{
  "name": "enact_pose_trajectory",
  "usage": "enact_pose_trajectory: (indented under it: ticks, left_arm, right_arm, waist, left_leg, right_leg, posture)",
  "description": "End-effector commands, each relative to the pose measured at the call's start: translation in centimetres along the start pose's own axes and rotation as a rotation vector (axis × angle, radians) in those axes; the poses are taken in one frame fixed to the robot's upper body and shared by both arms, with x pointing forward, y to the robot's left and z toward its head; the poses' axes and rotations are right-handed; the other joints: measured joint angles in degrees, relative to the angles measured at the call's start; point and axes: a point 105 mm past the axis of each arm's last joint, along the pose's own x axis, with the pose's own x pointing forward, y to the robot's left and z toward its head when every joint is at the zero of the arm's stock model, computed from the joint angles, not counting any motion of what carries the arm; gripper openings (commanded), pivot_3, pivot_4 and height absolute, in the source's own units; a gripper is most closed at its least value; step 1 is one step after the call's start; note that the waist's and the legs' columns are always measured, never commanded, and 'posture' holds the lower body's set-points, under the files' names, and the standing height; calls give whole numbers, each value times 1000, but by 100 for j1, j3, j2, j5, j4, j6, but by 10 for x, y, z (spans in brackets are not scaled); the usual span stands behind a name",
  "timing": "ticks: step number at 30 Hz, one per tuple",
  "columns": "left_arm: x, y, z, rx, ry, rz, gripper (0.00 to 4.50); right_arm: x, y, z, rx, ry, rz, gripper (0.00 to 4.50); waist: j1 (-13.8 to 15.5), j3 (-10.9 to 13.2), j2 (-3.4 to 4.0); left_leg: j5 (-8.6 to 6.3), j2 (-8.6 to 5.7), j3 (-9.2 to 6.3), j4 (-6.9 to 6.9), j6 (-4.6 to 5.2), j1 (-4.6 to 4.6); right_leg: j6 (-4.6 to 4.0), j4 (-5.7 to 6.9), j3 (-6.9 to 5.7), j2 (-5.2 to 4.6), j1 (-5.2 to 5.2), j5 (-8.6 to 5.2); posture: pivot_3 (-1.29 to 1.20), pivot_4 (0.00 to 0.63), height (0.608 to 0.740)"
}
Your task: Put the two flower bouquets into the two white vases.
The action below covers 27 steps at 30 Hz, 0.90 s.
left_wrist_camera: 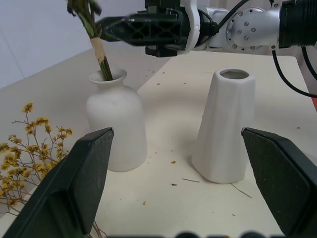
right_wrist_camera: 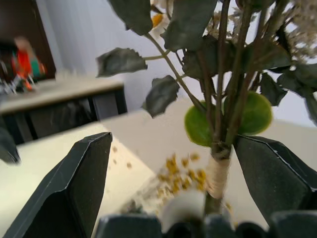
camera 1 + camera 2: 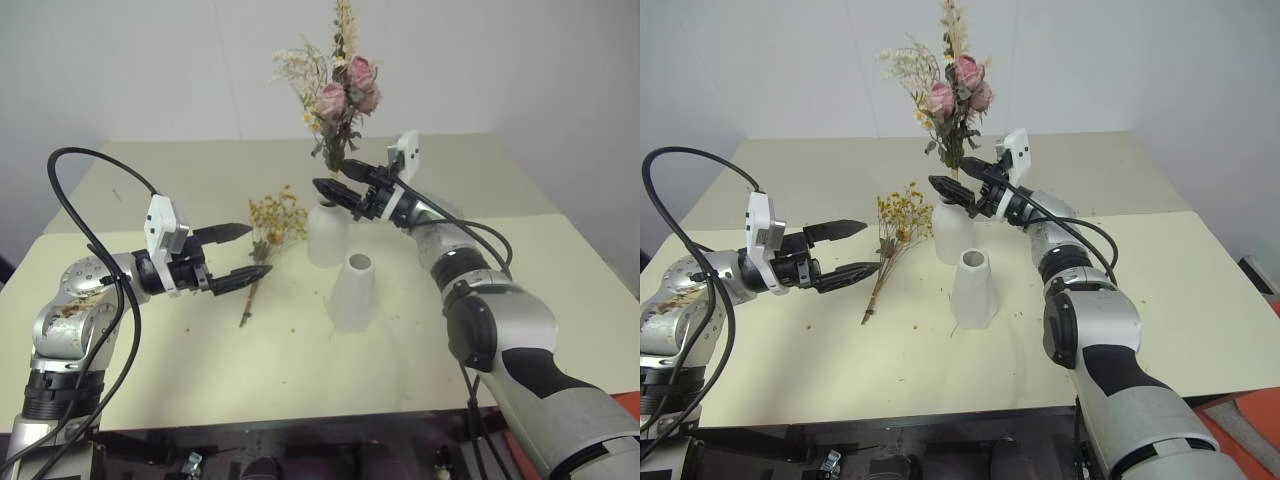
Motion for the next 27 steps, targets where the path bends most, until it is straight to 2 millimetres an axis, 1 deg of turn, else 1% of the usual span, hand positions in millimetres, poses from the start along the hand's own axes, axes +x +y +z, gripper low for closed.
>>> enact_pose_trajectory:
  ticks: [1,3,6,14,17,19,22,25,27]
  left_arm:
    - [0,1,8,32,-17,3,4500]
    - [0,2,8,32,-17,3,4500]
    - [0,3,7,33,-19,4,4500]
    - [1,6,7,37,-27,5,4500]
    - [2,10,9,48,-26,39,4500]
    - [3,12,10,58,-21,65,4500]
    - [6,23,13,92,3,183,4500]
    - [5,25,10,94,30,231,4500]
    - [3,26,3,105,79,305,4500]
  right_arm:
    - [1,-7,20,-115,50,-8,4482]
    - [-4,-10,23,-127,55,-4,4482]
    - [-14,-13,32,-131,48,26,4482]
    - [-39,-27,54,-184,44,28,4482]
    - [-59,-36,69,-235,34,20,4482]
    - [-66,-38,75,-257,25,20,4482]
    - [-88,-40,84,-329,23,27,4482]
    - [-110,-38,78,-337,51,27,4482]
    - [-131,-31,59,-356,118,5,4482]
  waist:
    - [-3,0,0]
    - [-2,0,0]
    - [2,0,0]
    - [3,0,0]
    - [8,1,-1]
    - [12,1,-1]
    - [16,1,-1]
    - [26,0,-3]
    - [46,-2,-6]
  left_leg:
    - [0,0,0,0,0,0]
    - [0,0,0,0,0,0]
    - [0,0,0,0,0,-1]
    - [0,0,1,0,0,0]
    - [0,-1,1,0,0,-1]
    - [0,-1,1,0,0,-1]
    - [0,-2,2,0,0,-1]
    - [0,-1,1,0,0,-1]
    - [0,-1,0,1,0,-1]
  right_leg:
    - [0,0,0,0,0,0]
    - [0,-1,0,0,0,0]
    - [0,-1,0,0,0,0]
    - [0,-1,0,0,0,0]
    - [0,-1,0,-1,0,0]
    - [1,-3,0,-1,1,0]
    - [1,-4,0,-4,2,0]
    - [1,-4,0,-3,3,0]
    - [1,-6,-2,-4,7,-1]
  posture:
    - [0,150,740]
    - [0,150,740]
    - [0,150,740]
    - [0,150,740]
    - [0,150,740]
    - [0,150,740]
    - [0,150,740]
    - [0,150,740]
    - [0,150,740]
